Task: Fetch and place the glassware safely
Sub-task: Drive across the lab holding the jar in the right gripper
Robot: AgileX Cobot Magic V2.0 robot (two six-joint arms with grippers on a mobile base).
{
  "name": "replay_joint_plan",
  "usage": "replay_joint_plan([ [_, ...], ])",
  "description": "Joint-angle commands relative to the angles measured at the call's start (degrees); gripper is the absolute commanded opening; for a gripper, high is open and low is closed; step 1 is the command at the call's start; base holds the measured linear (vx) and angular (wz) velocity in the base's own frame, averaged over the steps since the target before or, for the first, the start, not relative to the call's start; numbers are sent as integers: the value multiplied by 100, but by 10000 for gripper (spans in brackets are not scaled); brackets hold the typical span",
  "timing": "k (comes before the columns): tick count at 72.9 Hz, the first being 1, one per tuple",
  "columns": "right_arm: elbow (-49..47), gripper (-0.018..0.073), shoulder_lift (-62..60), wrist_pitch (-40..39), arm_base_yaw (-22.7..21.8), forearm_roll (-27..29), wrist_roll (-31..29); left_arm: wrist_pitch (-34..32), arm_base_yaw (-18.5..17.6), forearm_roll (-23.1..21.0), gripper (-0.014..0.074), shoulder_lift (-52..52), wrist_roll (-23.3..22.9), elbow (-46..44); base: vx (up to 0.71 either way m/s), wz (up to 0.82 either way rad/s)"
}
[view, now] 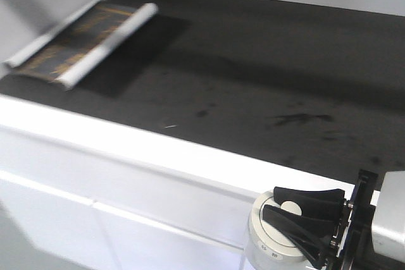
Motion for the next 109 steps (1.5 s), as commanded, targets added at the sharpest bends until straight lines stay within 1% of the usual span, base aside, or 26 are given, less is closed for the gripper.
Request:
replay_joint_plan([
  [1, -180, -1, -31, -264, -7, 298, -47, -392, 3, -50, -7, 43, -41, -155, -9, 95],
  [82, -180, -1, -31, -253, -7, 292, -47, -390, 3, -50, -7, 43, -41, -155, -2, 86],
  [95, -180, -1, -31, -253, -7, 292, -47, -390, 3, -50, -7, 43, -41, -155, 6, 57],
  [109, -180, -1, -31, -258, -7, 292, -47, -390, 3, -50, -7, 43, -41, -155, 12, 27],
])
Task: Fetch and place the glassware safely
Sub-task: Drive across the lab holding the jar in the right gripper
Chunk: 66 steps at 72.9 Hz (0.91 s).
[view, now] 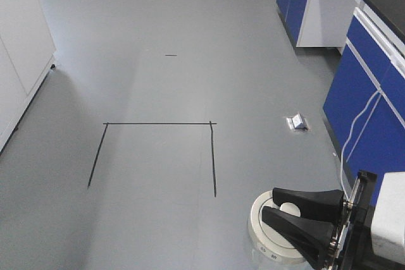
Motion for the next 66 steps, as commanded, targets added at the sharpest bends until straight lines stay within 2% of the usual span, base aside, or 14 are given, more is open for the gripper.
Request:
replay_joint_plan([
  [1, -180, -1, -31, -246, -7, 316, -47, -390, 3, -50, -7, 43, -41, -155, 16, 15],
  [30, -180, -1, -31, -251, -7, 316, -47, -390, 3, -50, -7, 43, -41, -155, 28, 1],
  [66, -180, -1, -31, -246, -7, 316, -47, -390, 3, -50, -7, 43, -41, -155, 53, -8],
])
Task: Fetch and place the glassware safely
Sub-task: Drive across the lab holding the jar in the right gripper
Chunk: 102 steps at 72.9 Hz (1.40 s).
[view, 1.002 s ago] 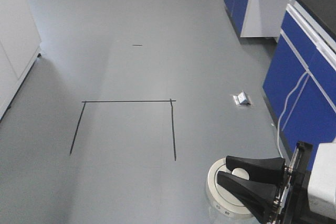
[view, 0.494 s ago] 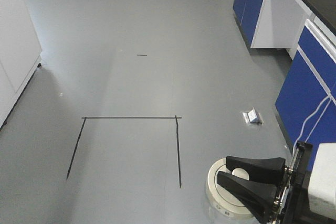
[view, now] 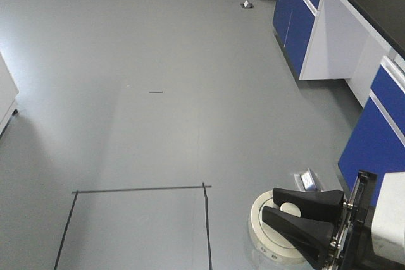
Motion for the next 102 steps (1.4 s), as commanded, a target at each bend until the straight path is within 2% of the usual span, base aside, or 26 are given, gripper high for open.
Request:
replay_joint_plan([
  [1, -182, -1, -31, -239, -7, 323, -47, -390, 3, -50, -7, 43, -41, -155, 59, -4],
  [102, -182, -1, -14, -241, -7, 271, -47, -395, 3, -50, -7, 43, -41, -155, 70, 3],
])
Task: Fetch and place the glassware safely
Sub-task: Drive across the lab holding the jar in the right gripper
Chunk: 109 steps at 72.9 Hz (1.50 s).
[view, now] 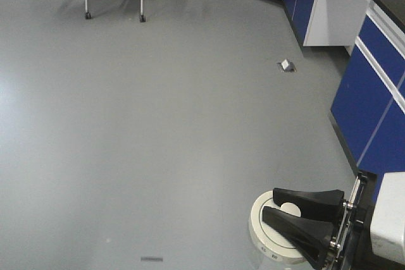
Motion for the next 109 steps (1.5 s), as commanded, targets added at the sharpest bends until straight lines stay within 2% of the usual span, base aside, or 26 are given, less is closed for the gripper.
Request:
replay_joint_plan([
  [1, -182, -1, -14, -258, -7, 290, -47, -400, 3, -50, -7, 43, -36, -155, 76, 0],
  [109, -182, -1, -15, -258, -7, 188, -47, -396, 3, -50, -7, 43, -36, -155, 75, 3],
])
